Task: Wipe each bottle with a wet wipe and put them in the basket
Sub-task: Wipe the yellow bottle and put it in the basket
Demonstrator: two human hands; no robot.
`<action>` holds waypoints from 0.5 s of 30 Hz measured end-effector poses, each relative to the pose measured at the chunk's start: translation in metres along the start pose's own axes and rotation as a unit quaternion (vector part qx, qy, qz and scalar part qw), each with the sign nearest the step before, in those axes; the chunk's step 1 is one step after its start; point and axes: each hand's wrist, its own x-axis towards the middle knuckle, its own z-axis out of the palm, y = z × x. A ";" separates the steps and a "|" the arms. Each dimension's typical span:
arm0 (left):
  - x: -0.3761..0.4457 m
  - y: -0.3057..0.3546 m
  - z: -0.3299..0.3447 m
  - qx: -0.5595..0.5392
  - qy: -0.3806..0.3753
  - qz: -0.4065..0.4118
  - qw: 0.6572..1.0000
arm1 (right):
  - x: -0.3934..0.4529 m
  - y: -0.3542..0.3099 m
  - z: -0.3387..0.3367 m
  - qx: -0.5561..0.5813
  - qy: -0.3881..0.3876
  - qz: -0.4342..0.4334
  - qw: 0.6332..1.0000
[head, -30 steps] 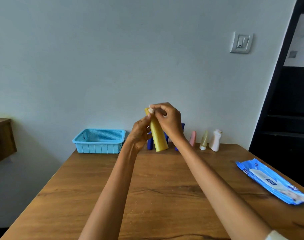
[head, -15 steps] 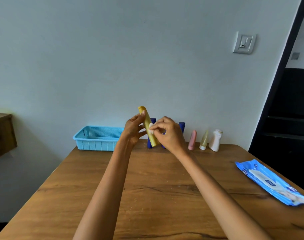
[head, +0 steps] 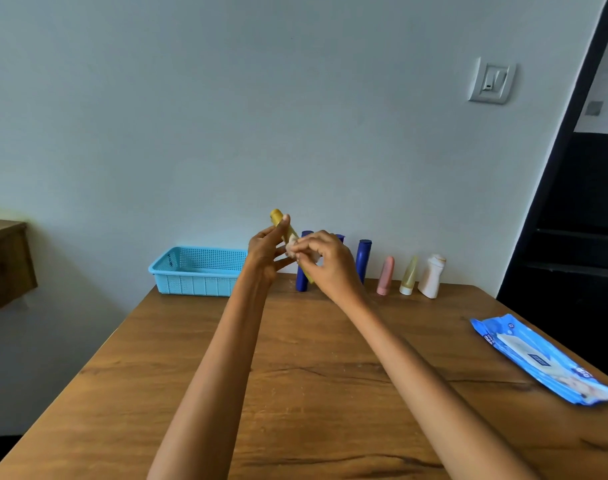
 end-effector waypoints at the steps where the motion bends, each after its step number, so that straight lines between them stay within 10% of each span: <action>1: 0.000 0.000 -0.001 -0.011 0.002 -0.002 1.000 | -0.005 0.002 -0.003 -0.001 -0.001 -0.001 1.000; 15: -0.002 -0.002 0.005 0.034 -0.110 0.033 0.993 | 0.042 0.007 -0.016 0.106 0.083 0.145 0.980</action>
